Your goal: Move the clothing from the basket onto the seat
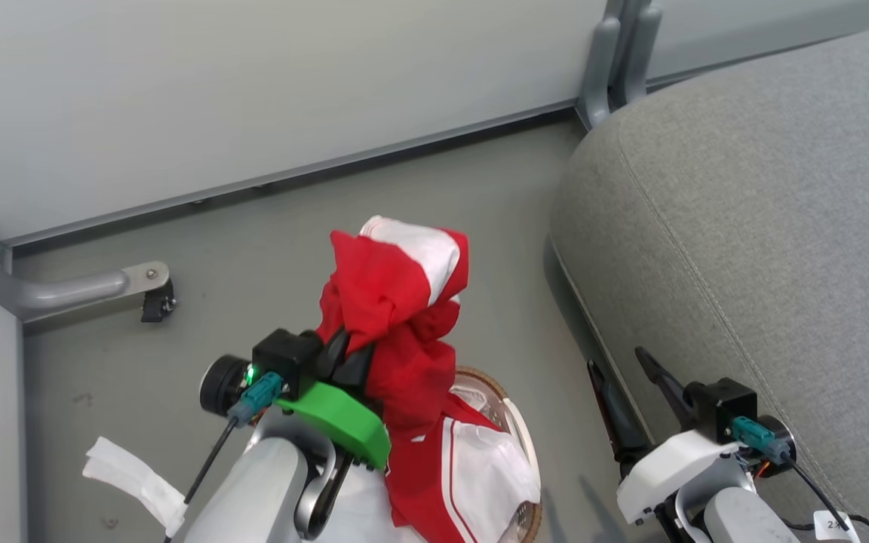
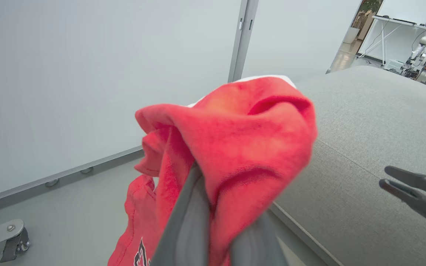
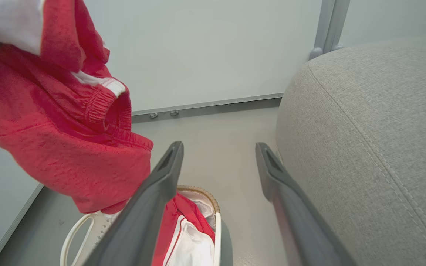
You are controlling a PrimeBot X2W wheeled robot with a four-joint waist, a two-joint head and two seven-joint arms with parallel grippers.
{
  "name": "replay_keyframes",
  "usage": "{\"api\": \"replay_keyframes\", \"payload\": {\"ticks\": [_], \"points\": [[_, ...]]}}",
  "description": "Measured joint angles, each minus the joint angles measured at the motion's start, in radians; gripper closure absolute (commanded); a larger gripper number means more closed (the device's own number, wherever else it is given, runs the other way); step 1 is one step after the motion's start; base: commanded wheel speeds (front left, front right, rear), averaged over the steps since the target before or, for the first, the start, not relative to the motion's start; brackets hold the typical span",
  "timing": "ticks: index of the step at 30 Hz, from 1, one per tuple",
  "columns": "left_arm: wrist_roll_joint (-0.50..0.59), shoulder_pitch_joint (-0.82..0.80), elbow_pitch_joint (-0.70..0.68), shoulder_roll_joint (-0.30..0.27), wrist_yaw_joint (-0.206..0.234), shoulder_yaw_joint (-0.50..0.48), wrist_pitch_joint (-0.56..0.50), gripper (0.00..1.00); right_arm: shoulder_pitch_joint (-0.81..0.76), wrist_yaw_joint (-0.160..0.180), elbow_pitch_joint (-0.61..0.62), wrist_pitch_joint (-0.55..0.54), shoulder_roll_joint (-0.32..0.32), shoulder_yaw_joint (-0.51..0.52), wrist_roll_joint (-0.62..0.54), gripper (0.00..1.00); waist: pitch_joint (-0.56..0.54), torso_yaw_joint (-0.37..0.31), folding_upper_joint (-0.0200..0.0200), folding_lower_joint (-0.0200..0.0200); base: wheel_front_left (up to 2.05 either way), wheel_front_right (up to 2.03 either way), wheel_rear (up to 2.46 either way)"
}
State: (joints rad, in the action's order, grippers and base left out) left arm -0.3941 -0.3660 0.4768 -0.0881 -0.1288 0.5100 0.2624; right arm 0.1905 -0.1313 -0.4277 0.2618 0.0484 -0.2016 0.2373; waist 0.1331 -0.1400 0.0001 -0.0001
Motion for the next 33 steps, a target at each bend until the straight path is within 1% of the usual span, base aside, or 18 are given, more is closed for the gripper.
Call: {"api": "replay_keyframes", "payload": {"ticks": [6,8,12,17,21,24,28,29,30,33], "points": [[-0.019,-0.047,-0.066,0.001,0.000,0.019,0.000,1.00,-0.021,0.000,-0.009,0.000,0.001,-0.045,-0.012,0.00,-0.035,0.031,0.0000,0.0000,0.00,0.00,0.00],[-0.021,-0.058,-0.082,0.001,0.000,0.032,0.000,1.00,-0.024,0.000,-0.010,0.000,0.000,-0.078,-0.019,0.00,-0.043,0.043,0.0000,0.0000,0.00,0.00,0.00],[-0.026,-0.071,-0.111,0.001,0.000,0.050,0.000,1.00,-0.014,0.000,-0.001,0.000,0.007,-0.194,-0.035,0.00,-0.053,0.062,0.0000,0.0000,0.00,0.00,0.00],[-0.030,-0.075,-0.125,0.005,0.000,0.079,0.000,1.00,0.085,0.000,0.016,0.000,0.031,-0.308,-0.028,0.00,-0.054,0.083,0.0000,0.0000,0.00,0.00,0.00],[-0.034,-0.077,-0.130,0.010,0.000,0.103,0.000,1.00,0.165,0.000,0.011,0.000,0.031,-0.405,-0.004,0.00,-0.050,0.102,0.0000,0.0000,0.00,0.00,0.00],[-0.037,-0.084,-0.130,0.012,0.000,0.120,0.000,1.00,0.227,0.000,-0.014,0.000,0.032,-0.445,0.016,0.00,-0.044,0.117,0.0000,0.0000,0.00,0.00,0.00],[-0.046,-0.091,-0.130,0.016,0.000,0.140,0.000,1.00,0.279,0.000,-0.078,0.000,0.023,-0.486,0.027,0.00,-0.036,0.139,0.0000,0.0000,0.00,0.00,0.00],[-0.049,-0.091,-0.130,0.016,0.000,0.144,0.000,1.00,0.281,0.000,-0.094,0.000,0.020,-0.493,0.036,0.45,-0.035,0.143,0.0000,0.0000,0.00,0.00,0.00],[-0.052,-0.091,-0.130,0.018,0.000,0.151,0.000,1.00,0.288,0.000,-0.122,0.000,0.014,-0.511,0.050,1.00,-0.035,0.154,0.0000,0.0000,0.00,0.00,0.00],[-0.060,-0.091,-0.130,0.020,0.000,0.155,0.000,1.00,0.293,0.000,-0.138,0.000,0.007,-0.517,0.072,1.00,-0.036,0.163,0.0000,0.0000,0.00,0.00,0.00]]}}
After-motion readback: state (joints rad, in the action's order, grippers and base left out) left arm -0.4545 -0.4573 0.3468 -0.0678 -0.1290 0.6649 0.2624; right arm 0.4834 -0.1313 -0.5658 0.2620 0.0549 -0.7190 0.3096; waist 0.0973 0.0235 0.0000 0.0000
